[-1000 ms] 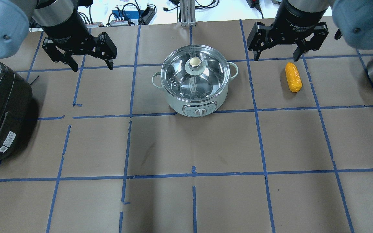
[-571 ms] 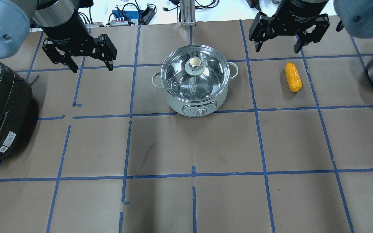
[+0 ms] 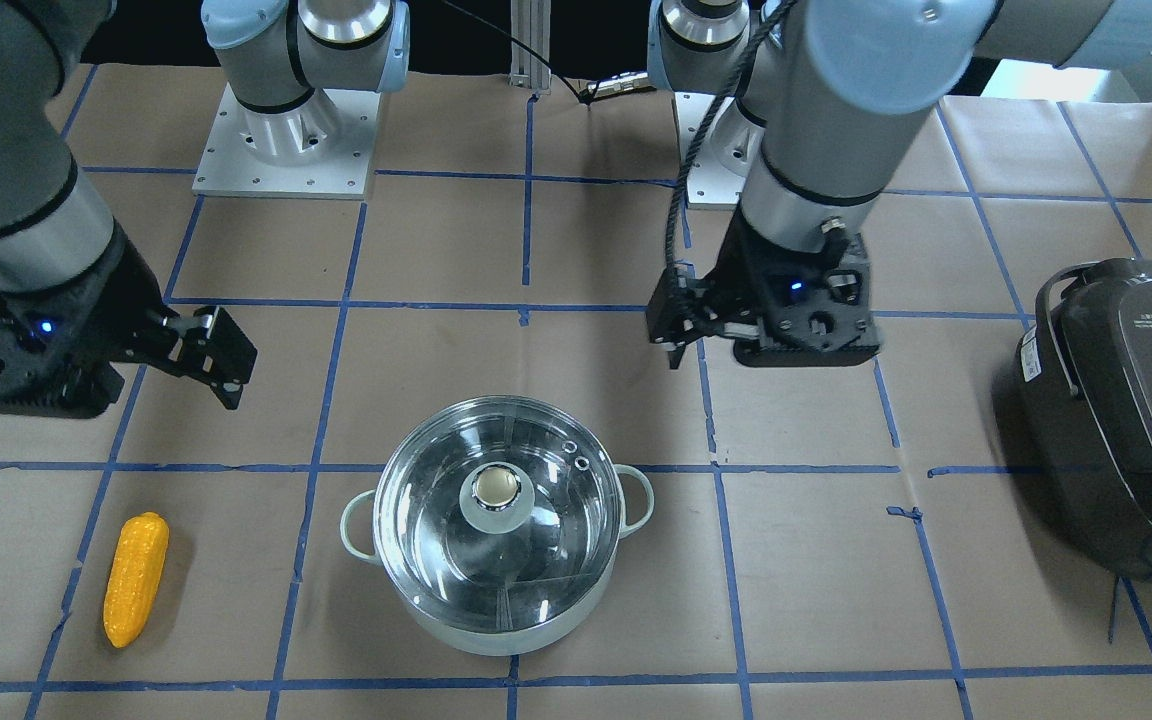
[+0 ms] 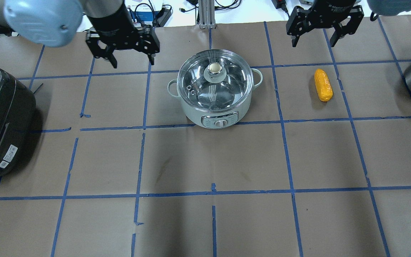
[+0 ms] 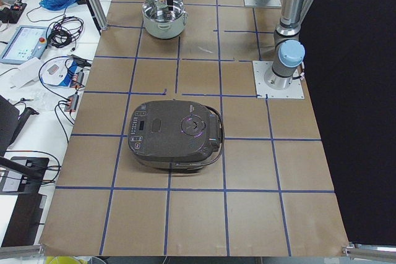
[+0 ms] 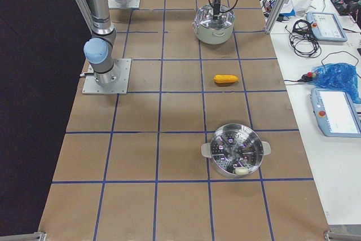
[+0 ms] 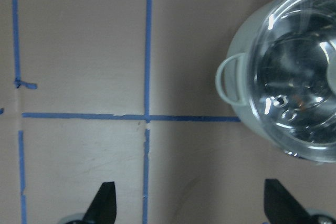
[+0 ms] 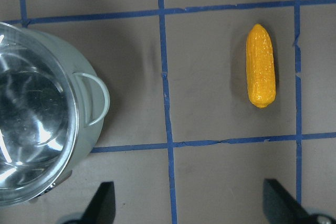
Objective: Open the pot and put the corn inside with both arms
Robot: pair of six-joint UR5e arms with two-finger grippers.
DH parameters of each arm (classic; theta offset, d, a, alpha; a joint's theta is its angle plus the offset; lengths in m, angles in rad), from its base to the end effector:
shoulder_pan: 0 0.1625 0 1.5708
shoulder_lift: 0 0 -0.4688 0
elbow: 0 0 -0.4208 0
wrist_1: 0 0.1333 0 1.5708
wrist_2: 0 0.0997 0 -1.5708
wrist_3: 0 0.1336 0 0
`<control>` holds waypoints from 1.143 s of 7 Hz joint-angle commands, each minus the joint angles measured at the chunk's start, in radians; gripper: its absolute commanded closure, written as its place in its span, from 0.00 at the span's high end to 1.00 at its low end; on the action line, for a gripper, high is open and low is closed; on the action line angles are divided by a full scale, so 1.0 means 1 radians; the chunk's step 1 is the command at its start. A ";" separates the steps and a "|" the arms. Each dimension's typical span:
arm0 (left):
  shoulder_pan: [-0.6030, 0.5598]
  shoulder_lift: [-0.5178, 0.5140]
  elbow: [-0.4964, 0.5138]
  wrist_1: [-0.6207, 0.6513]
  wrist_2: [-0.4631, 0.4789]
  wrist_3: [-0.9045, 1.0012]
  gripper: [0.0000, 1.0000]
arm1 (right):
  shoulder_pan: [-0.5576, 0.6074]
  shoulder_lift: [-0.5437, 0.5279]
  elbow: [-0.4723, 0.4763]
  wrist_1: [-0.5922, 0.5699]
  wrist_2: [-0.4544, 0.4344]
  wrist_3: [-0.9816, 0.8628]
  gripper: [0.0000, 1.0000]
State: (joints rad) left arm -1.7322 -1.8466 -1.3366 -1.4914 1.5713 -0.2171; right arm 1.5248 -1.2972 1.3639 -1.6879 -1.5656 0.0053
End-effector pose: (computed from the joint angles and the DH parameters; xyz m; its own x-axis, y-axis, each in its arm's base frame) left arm -0.2364 -0.6229 0.4663 -0.9984 -0.0555 0.0076 -0.0558 0.9978 -0.0370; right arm 0.1038 -0.6583 0.4574 -0.9987 0.0510 -0.0055 0.0512 0.9974 -0.0504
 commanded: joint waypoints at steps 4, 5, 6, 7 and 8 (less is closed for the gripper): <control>-0.191 -0.285 0.191 0.114 -0.028 -0.267 1.00 | -0.196 0.254 0.135 -0.351 -0.001 -0.197 0.94; -0.191 -0.290 0.192 0.137 -0.049 -0.278 1.00 | -0.212 0.286 0.136 -0.392 0.001 -0.206 0.89; -0.191 -0.292 0.189 0.146 -0.050 -0.277 1.00 | -0.213 0.332 0.138 -0.436 0.001 -0.208 0.89; -0.191 -0.299 0.183 0.166 -0.050 -0.277 1.00 | -0.213 0.360 0.145 -0.449 0.001 -0.208 0.88; -0.193 -0.315 0.183 0.177 -0.050 -0.277 1.00 | -0.213 0.365 0.162 -0.449 0.001 -0.208 0.79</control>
State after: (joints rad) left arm -1.9239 -2.1470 -1.1515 -1.3307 1.5226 -0.4933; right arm 1.3126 -0.9514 1.5109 -2.1264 -1.5647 -0.2017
